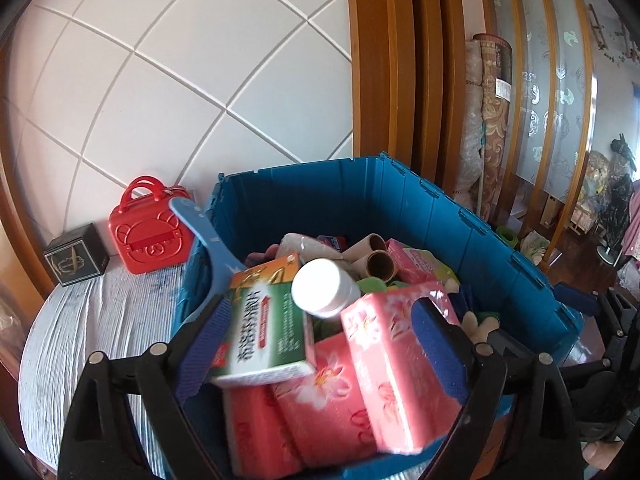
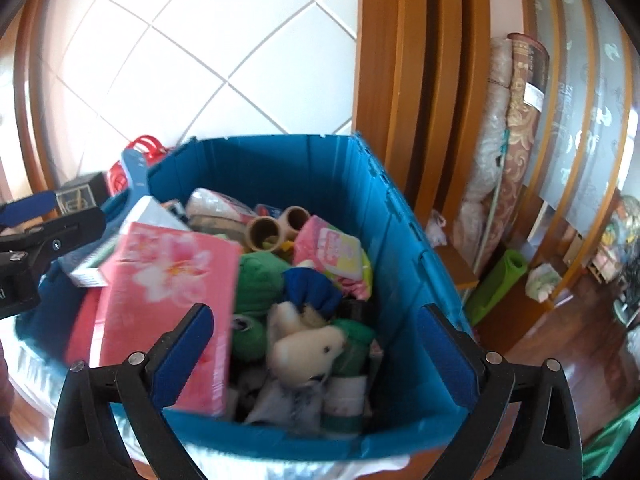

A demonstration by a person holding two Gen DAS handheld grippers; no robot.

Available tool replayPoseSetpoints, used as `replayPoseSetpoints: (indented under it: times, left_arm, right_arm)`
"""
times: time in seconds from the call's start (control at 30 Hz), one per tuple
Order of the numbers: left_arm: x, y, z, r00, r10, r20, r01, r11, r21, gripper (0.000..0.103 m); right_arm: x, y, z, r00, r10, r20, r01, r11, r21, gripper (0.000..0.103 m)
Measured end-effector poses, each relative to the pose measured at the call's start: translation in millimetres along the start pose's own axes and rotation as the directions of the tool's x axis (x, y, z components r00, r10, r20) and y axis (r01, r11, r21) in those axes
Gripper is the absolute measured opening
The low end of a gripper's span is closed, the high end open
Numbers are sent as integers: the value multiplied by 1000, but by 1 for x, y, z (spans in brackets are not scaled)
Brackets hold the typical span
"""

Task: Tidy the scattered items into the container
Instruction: 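Withdraw both tools from the crate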

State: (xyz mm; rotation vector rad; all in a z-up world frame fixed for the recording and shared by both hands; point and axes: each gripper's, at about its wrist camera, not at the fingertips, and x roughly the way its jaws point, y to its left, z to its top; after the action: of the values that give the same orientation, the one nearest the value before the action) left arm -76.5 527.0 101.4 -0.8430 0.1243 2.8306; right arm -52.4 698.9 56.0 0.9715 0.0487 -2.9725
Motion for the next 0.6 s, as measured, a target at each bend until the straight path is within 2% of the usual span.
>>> replayPoseSetpoints:
  times: [0.27,0.6]
  left_arm:
    - [-41,37,-30,1000,-12,4,12,1000,7,92]
    - [-67,57,-69,997,-62,-37,63,998,20,92]
  right_arm:
    - [-50,54,-25,998,17,53,-18,999,26,103]
    - [-85,96,-58,999,-37,29,36,998,60,103]
